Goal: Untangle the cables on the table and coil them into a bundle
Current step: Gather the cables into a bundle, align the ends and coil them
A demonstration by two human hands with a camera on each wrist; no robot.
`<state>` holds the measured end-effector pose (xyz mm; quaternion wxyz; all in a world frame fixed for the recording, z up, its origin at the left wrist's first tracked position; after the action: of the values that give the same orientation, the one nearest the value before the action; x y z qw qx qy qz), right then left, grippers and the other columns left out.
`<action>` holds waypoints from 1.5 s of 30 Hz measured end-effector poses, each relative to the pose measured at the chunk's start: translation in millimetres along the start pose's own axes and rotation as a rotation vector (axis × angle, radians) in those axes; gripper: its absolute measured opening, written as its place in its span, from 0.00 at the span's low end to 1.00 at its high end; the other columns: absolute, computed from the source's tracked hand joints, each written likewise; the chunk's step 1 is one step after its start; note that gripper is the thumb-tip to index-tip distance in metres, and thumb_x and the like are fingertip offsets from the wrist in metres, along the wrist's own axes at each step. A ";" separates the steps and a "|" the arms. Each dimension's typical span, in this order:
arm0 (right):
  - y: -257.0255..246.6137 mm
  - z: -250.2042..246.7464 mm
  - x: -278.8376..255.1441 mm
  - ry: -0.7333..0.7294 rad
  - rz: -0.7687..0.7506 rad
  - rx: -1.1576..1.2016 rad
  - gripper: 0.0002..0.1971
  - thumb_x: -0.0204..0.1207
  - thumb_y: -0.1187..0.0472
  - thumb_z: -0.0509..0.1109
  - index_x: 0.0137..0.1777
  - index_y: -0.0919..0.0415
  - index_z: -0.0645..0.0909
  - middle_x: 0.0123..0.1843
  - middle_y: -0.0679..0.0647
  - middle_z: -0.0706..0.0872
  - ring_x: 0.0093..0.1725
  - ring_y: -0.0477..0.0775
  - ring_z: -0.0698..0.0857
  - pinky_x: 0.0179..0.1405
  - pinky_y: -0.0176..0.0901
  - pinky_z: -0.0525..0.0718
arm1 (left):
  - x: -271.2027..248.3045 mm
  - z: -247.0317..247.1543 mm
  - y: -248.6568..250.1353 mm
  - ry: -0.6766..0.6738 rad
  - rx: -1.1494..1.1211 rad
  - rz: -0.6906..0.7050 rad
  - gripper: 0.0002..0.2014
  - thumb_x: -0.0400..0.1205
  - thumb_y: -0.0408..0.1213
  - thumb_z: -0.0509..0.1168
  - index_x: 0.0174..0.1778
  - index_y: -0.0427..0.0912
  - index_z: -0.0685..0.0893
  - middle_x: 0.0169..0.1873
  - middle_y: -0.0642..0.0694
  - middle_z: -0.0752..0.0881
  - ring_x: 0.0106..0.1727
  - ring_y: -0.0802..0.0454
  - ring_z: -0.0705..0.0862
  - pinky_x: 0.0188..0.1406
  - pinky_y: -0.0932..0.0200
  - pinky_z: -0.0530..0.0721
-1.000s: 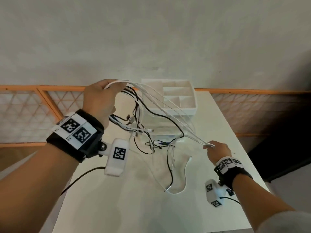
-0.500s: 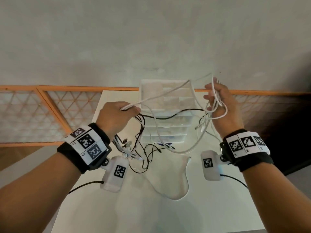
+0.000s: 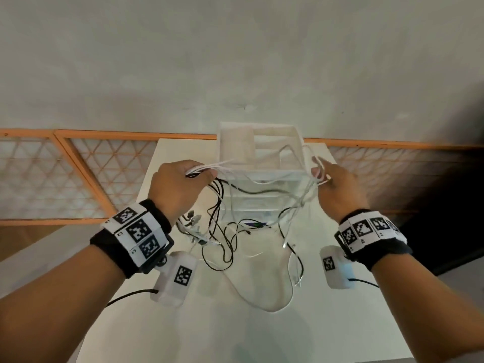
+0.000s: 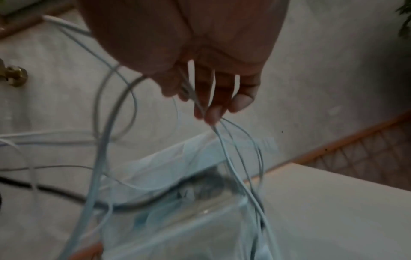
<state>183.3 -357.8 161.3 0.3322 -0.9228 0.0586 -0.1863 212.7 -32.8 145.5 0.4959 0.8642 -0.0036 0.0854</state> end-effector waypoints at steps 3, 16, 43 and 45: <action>-17.3 -44.8 -4.7 0.353 -0.081 0.063 0.16 0.86 0.60 0.62 0.71 0.52 0.83 0.47 0.47 0.87 0.39 0.42 0.81 0.42 0.13 0.70 | 0.9 2.9 -1.1 -0.018 0.038 -0.008 0.10 0.77 0.53 0.73 0.39 0.50 0.90 0.20 0.54 0.79 0.21 0.57 0.73 0.24 0.61 0.67; -11.7 -28.7 -9.5 0.269 -0.121 0.238 0.10 0.84 0.55 0.66 0.61 0.46 0.87 0.49 0.49 0.90 0.45 0.52 0.89 0.47 0.42 0.87 | 2.3 17.7 9.0 -0.114 0.140 0.028 0.11 0.77 0.53 0.72 0.34 0.51 0.87 0.19 0.55 0.77 0.22 0.56 0.73 0.21 0.67 0.66; 19.5 -72.7 14.6 0.349 0.030 0.240 0.26 0.83 0.63 0.65 0.79 0.46 0.71 0.74 0.50 0.79 0.58 0.45 0.84 0.52 0.17 0.78 | 2.6 50.6 -16.1 -0.495 0.664 -0.051 0.17 0.81 0.47 0.64 0.42 0.35 0.87 0.36 0.39 0.87 0.40 0.40 0.86 0.33 0.56 0.77; 22.2 -68.4 13.2 0.334 0.013 0.190 0.28 0.81 0.66 0.66 0.80 0.48 0.69 0.78 0.49 0.73 0.52 0.38 0.84 0.44 0.12 0.75 | 6.6 30.3 -19.1 -0.413 0.526 -0.150 0.17 0.80 0.48 0.68 0.36 0.36 0.85 0.26 0.43 0.81 0.28 0.45 0.80 0.25 0.59 0.72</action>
<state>169.7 -418.4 199.9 0.4048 -0.8431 0.1012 -0.3393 225.3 -48.6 115.2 0.2496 0.9594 -0.0180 -0.1300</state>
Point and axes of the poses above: each hand's wrist, its own x-axis towards the middle knuckle, its own z-axis out of the palm, y = z × x, the point moved 9 cm from there along x, towards the middle knuckle
